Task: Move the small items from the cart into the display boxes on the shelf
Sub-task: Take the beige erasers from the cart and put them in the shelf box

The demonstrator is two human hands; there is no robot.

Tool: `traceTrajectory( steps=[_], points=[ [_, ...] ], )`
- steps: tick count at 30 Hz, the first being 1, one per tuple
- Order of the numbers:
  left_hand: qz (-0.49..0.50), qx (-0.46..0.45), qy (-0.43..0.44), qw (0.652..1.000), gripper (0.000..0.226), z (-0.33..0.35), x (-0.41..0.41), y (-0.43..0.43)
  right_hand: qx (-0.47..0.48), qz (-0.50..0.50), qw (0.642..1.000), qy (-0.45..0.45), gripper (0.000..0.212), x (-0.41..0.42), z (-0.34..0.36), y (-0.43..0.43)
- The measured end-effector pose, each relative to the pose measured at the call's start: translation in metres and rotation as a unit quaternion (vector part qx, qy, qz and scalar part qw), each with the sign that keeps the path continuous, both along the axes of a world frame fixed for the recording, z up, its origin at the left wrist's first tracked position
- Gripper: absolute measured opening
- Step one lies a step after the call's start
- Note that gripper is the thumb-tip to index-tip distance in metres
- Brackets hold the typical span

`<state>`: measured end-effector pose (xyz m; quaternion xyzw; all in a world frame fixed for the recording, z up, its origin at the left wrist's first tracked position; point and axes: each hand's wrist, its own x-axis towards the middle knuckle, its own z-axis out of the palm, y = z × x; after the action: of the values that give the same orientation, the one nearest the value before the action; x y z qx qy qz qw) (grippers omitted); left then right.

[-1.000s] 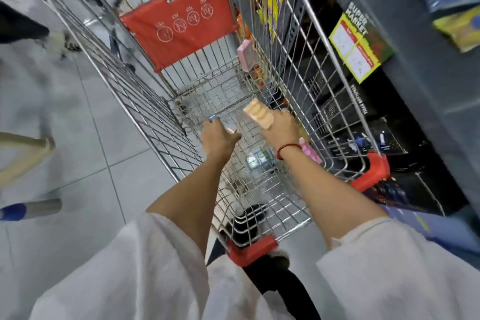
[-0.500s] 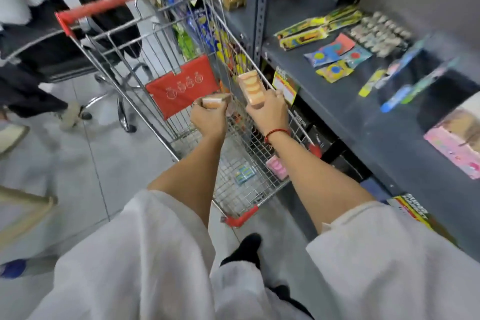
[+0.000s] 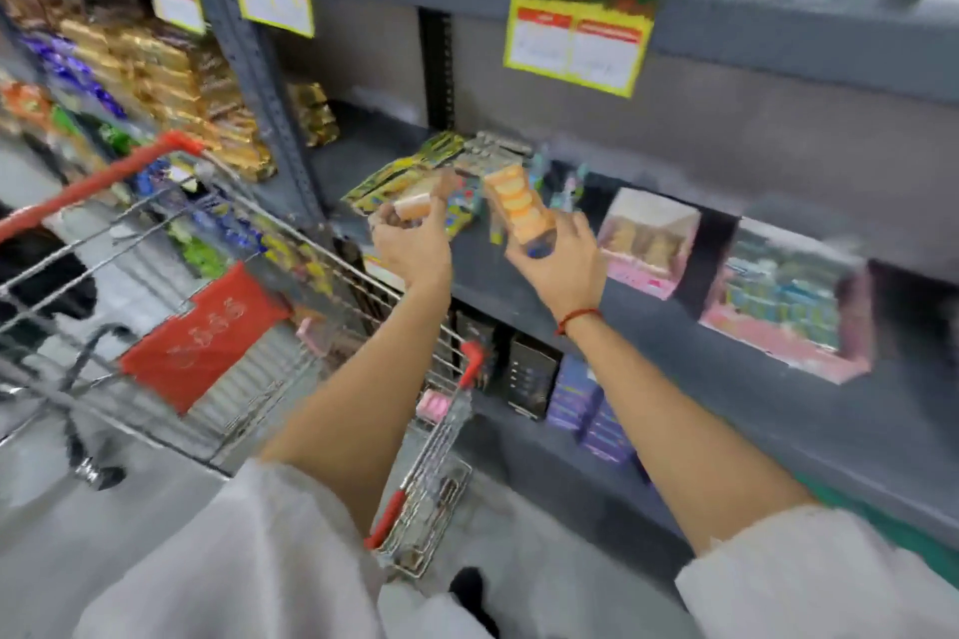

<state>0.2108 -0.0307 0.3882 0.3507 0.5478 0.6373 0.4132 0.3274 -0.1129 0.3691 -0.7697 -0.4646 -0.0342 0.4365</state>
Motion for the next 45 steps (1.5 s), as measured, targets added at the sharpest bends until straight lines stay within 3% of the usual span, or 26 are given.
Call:
traceTrajectory(
  steps=[3, 6, 9, 13, 16, 19, 24, 29, 34, 38, 45],
  points=[
    [-0.074, 0.036, 0.013, 0.997, 0.046, 0.000, 0.056, -0.032, -0.027, -0.070, 0.997, 0.003, 0.043, 0.042, -0.014, -0.043],
    [-0.149, 0.036, 0.021, 0.988, 0.053, -0.014, 0.095, -0.052, -0.065, -0.130, 0.989, 0.000, 0.042, 0.069, -0.028, -0.075],
    [-0.201, 0.038, 0.069, 0.977, 0.052, -0.030, 0.127, -0.065, -0.064, -0.161, 0.985, 0.015, 0.029, 0.090, -0.032, -0.087],
    [-0.256, 0.038, 0.146, 0.955, 0.039, -0.043, 0.153, -0.068, -0.097, -0.232, 0.966, 0.067, 0.039, 0.107, -0.030, -0.081],
    [-0.310, 0.046, 0.186, 0.931, 0.053, -0.050, 0.162, -0.060, -0.127, -0.192, 0.972, 0.050, 0.045, 0.115, -0.034, -0.073],
    [-0.346, 0.087, 0.249, 0.901, 0.046, -0.063, 0.164, -0.049, -0.114, -0.106, 0.987, 0.043, 0.059, 0.116, -0.044, -0.070],
    [-0.435, 0.113, 0.307, 0.839, 0.057, -0.080, 0.151, -0.027, -0.135, -0.064, 0.989, 0.014, 0.031, 0.124, -0.061, -0.070],
    [-0.500, 0.139, 0.335, 0.786, 0.065, -0.068, 0.161, -0.016, -0.152, -0.102, 0.983, -0.015, 0.031, 0.139, -0.053, -0.057],
    [-0.508, 0.190, 0.384, 0.747, 0.048, -0.056, 0.171, -0.005, -0.182, -0.087, 0.979, -0.013, 0.032, 0.159, -0.049, -0.049],
    [-0.506, 0.187, 0.411, 0.734, 0.040, -0.057, 0.176, 0.008, -0.224, -0.029, 0.972, -0.057, 0.044, 0.170, -0.050, -0.047],
    [-0.512, 0.241, 0.480, 0.670, 0.036, -0.065, 0.180, 0.017, -0.295, 0.036, 0.949, -0.108, 0.065, 0.188, -0.041, -0.044]
  ],
)
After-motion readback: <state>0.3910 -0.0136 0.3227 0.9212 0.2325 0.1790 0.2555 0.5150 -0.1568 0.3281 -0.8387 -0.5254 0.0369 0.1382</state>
